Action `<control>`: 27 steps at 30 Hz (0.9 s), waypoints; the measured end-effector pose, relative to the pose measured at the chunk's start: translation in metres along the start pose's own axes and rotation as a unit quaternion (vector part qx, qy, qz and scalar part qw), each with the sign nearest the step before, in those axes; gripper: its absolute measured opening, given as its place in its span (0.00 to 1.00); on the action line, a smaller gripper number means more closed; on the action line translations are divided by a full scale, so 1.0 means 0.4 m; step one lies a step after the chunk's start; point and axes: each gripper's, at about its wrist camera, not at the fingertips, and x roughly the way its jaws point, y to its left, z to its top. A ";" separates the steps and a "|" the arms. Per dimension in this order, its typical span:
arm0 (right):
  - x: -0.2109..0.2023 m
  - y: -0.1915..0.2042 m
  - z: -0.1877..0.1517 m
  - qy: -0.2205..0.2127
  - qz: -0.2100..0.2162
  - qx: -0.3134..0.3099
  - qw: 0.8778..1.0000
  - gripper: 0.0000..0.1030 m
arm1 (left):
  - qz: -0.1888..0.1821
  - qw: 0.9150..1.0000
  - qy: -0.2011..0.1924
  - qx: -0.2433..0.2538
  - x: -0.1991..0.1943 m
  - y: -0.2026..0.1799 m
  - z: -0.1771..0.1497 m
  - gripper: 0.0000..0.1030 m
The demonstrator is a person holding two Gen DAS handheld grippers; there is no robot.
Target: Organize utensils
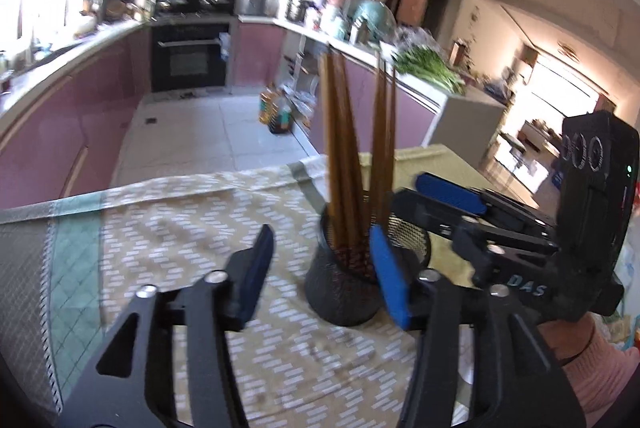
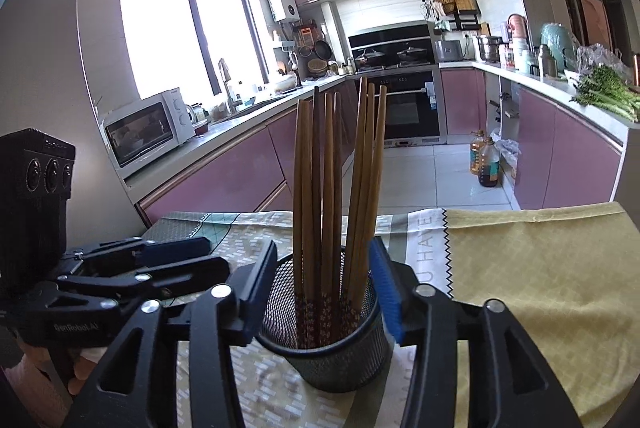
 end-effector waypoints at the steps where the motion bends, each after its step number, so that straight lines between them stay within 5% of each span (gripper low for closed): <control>1: -0.010 0.003 -0.006 -0.005 -0.005 -0.003 1.000 0.58 | 0.011 1.000 -0.013 -0.004 -0.018 0.007 -0.009 0.64; 6: -0.050 0.024 -0.035 -0.022 -0.029 -0.024 0.999 0.81 | 0.059 0.996 -0.071 -0.019 -0.114 0.033 -0.045 0.95; 12: -0.102 0.059 -0.069 -0.048 -0.065 -0.061 0.995 0.94 | 0.113 0.986 -0.123 -0.019 -0.206 0.032 -0.089 0.95; 27: -0.209 0.147 -0.140 -0.116 -0.092 -0.085 0.985 0.93 | 0.172 0.968 -0.181 -0.010 -0.338 -0.001 -0.157 0.95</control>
